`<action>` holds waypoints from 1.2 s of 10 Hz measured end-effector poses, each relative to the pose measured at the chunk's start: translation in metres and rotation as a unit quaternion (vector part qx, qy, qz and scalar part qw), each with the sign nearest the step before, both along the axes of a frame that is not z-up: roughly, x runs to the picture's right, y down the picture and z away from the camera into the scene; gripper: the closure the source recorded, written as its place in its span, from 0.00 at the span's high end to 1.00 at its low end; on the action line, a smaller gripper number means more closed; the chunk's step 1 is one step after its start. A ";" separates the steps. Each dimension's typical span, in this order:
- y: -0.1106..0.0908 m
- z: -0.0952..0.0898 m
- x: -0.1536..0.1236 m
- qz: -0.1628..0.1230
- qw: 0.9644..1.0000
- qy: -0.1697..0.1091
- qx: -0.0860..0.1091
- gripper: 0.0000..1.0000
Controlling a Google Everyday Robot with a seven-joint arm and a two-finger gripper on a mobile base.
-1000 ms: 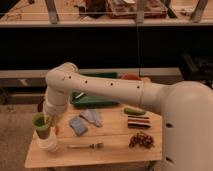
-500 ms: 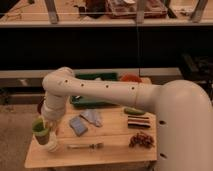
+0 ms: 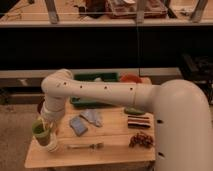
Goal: Stack cups into tray
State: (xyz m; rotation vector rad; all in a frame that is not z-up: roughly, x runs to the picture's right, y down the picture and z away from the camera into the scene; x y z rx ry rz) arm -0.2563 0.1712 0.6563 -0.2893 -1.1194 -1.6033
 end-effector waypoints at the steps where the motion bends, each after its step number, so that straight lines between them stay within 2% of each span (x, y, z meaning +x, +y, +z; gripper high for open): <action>1: 0.000 0.001 -0.001 0.000 1.000 0.000 0.003 0.80; 3: -0.001 0.001 -0.001 0.004 1.000 -0.003 0.009 0.80; 5: -0.006 -0.006 -0.002 0.026 0.999 -0.015 0.021 0.80; 6: -0.011 -0.012 0.000 0.042 0.998 -0.023 0.027 0.80; 8: -0.019 -0.030 0.000 0.056 0.997 -0.036 0.042 0.80; 10: -0.018 -0.033 0.004 0.055 0.997 -0.022 0.052 0.80; 12: -0.004 -0.018 0.015 0.052 0.997 0.001 0.052 0.80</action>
